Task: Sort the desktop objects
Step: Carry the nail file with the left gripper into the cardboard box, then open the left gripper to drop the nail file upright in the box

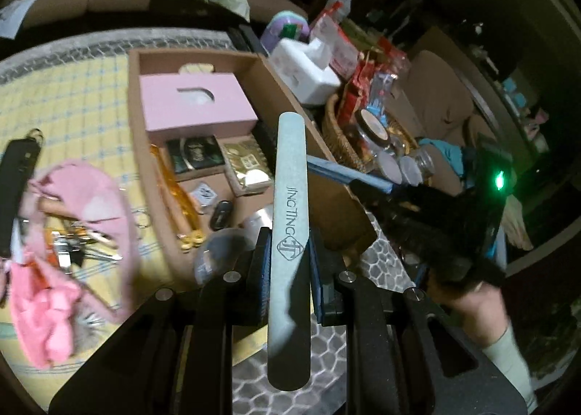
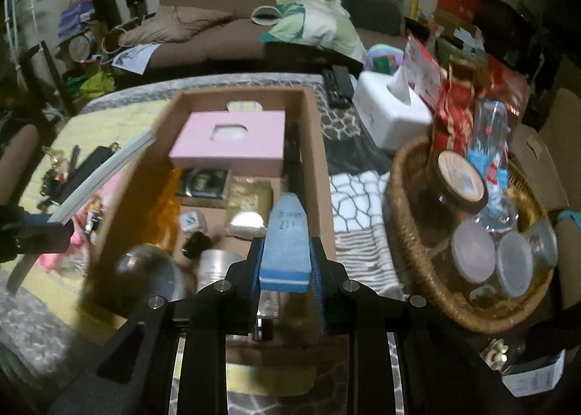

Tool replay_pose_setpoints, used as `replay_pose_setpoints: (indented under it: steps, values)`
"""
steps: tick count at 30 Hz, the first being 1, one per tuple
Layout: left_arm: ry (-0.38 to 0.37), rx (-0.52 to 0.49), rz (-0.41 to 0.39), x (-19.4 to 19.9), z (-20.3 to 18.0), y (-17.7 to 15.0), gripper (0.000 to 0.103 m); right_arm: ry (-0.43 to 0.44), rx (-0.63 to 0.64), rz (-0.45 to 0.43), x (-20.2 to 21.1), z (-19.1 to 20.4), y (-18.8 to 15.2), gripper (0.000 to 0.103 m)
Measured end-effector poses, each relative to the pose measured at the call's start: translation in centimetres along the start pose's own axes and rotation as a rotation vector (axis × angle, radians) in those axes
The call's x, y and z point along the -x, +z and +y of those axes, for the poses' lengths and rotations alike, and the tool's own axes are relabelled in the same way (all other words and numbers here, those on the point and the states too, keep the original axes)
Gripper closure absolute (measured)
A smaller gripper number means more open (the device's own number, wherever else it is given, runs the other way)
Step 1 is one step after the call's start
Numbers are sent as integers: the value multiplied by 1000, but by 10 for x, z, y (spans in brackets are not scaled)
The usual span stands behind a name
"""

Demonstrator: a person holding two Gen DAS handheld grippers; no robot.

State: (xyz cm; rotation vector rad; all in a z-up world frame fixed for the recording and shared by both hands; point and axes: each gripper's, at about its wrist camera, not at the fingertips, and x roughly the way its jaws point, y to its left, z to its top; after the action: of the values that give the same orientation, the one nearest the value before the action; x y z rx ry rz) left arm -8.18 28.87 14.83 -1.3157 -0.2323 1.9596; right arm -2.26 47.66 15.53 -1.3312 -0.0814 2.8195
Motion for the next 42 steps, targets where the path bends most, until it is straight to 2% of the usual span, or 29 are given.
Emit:
replay_pose_setpoints:
  steps: [4,8,13,17,22,25,29,31,33,35,36,37,38,40,42]
  values:
    - [-3,33,17,-20,-3,5,85,-52,56,-37,-3,6,-8,78]
    - [-5,59,24,-33,-5,8,85,-70,118,42,-17,15,-22,78]
    - [-8,92,38,-46,-8,11,85,-44,82,117,-35,7,-34,78]
    - [-34,154,42,-56,-6,16,85,27,-3,61,-19,-2,-32,78]
    - [-81,279,20,-66,5,22,85,29,-32,-46,9,-1,-19,78]
    - [-105,347,11,-70,14,23,85,31,-23,-72,4,4,-10,78]
    - [-81,369,20,-78,21,20,85,11,-1,30,-32,9,-13,78]
    - [-78,382,31,-84,23,18,85,36,-26,137,-49,7,-21,78]
    - [-79,386,44,-91,22,18,85,46,-32,177,-54,5,-26,78]
    - [-79,393,56,-98,20,17,85,52,-20,185,-51,5,-27,66]
    - [-83,405,63,-104,19,17,85,86,-26,191,-48,4,-25,49]
    - [-87,417,68,-107,19,16,85,111,-30,186,-43,4,-24,40]
    - [-91,430,72,-111,18,16,85,127,-28,173,-38,4,-23,38]
    - [-92,457,75,-119,17,15,85,86,-8,136,-23,2,-21,36]
    - [-79,465,71,-125,13,17,85,83,-12,96,-9,-5,-19,36]
